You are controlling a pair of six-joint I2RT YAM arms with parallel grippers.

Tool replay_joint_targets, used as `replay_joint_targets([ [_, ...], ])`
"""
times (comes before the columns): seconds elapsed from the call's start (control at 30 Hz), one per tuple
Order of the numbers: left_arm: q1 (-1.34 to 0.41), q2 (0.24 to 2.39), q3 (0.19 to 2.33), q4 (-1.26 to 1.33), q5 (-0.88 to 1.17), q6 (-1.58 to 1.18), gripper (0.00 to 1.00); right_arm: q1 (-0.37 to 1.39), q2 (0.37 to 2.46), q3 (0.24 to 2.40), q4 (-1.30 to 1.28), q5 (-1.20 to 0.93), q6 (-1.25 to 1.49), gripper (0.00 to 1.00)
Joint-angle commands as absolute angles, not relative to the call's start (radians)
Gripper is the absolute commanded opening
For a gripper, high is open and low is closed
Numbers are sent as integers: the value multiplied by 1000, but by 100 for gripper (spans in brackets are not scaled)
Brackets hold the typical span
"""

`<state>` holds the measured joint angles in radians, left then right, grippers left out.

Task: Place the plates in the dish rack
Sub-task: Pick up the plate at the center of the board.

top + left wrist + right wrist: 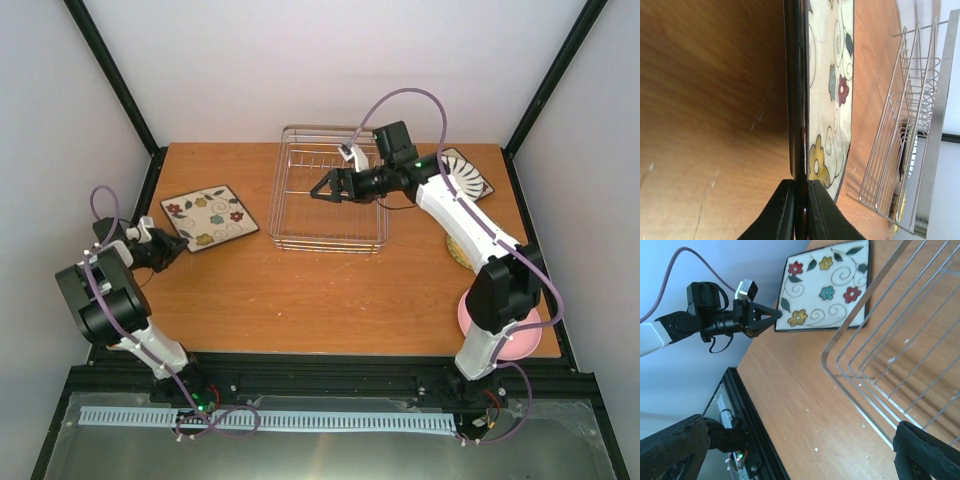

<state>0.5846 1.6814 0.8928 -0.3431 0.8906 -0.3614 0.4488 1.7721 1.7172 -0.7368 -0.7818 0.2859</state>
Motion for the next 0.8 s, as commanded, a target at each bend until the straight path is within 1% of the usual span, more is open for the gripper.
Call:
replay_joint_targets([
  [0.0, 591, 1566, 841, -358, 887, -356, 1, 487, 1717, 1640, -695, -809, 365, 100],
  [0.17, 591, 1421, 749, -415, 842, -372, 1, 530, 1636, 1456, -561, -843, 495, 100],
  [0.3, 592, 1291, 677, -434, 786, -446, 1, 564, 1551, 1263, -417, -829, 687, 100],
  [0.47, 591, 1163, 607, -494, 723, -525, 1, 612, 1446, 1010, -226, -772, 952, 93],
  [0.57, 591, 1132, 559, -530, 705, -528, 1, 642, 1407, 872, -94, -744, 1095, 90],
  [0.63, 584, 1119, 565, -544, 698, -525, 1, 662, 1384, 781, 14, -719, 1201, 88],
  [0.77, 578, 1096, 555, -571, 692, -538, 1, 710, 1396, 689, 175, -678, 1361, 78],
])
